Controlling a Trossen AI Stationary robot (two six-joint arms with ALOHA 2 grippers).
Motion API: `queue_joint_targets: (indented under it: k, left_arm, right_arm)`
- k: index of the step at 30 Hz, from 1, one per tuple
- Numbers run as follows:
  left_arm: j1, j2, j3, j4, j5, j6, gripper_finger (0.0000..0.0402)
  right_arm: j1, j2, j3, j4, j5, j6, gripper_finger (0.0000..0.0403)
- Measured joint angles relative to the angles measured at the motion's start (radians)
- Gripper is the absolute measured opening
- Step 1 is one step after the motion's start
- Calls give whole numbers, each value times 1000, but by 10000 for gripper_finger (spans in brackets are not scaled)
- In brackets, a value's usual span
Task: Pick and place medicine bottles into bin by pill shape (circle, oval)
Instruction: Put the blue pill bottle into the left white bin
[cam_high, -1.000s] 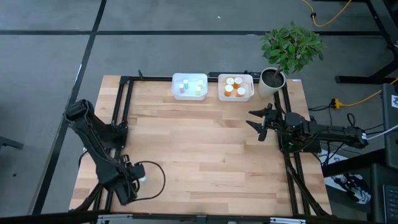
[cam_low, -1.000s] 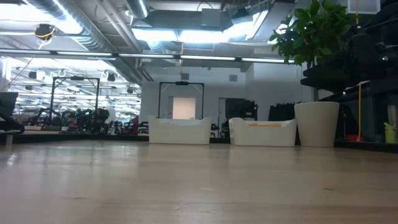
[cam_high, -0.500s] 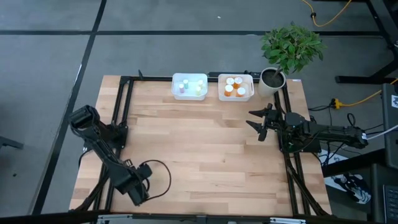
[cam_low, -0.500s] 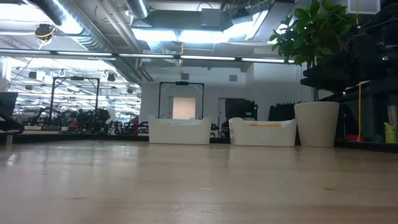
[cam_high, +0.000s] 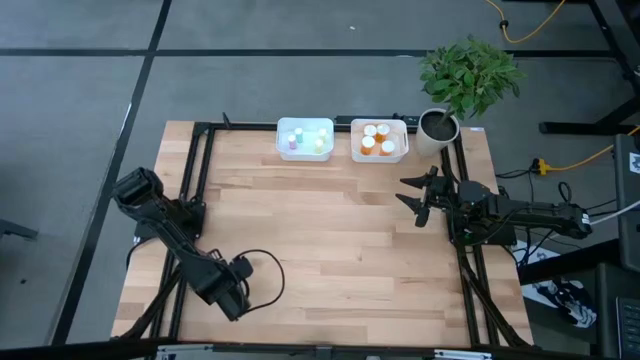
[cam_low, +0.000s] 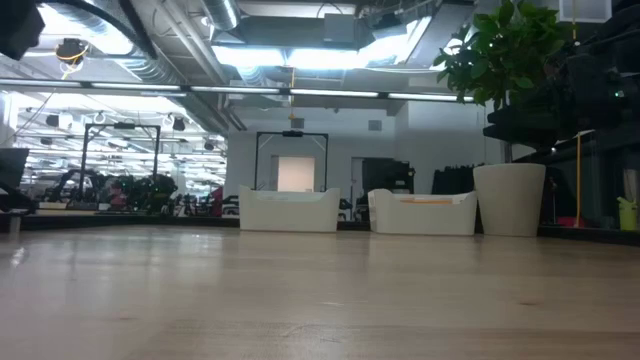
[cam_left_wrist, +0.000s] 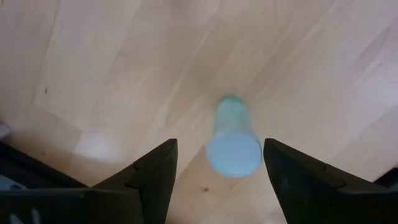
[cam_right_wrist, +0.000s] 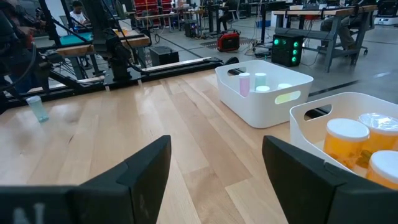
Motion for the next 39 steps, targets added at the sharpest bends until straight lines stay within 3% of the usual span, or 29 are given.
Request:
queue_joint_targets:
  k: [21,39]
  left_arm:
    - [9,0,0,3,21,25,199]
    - [8,21,-1,19,12,25,197]
  right_arm:
    - [0,0,0,0,0,0,255]
    - [0,0,0,0,0,1,255]
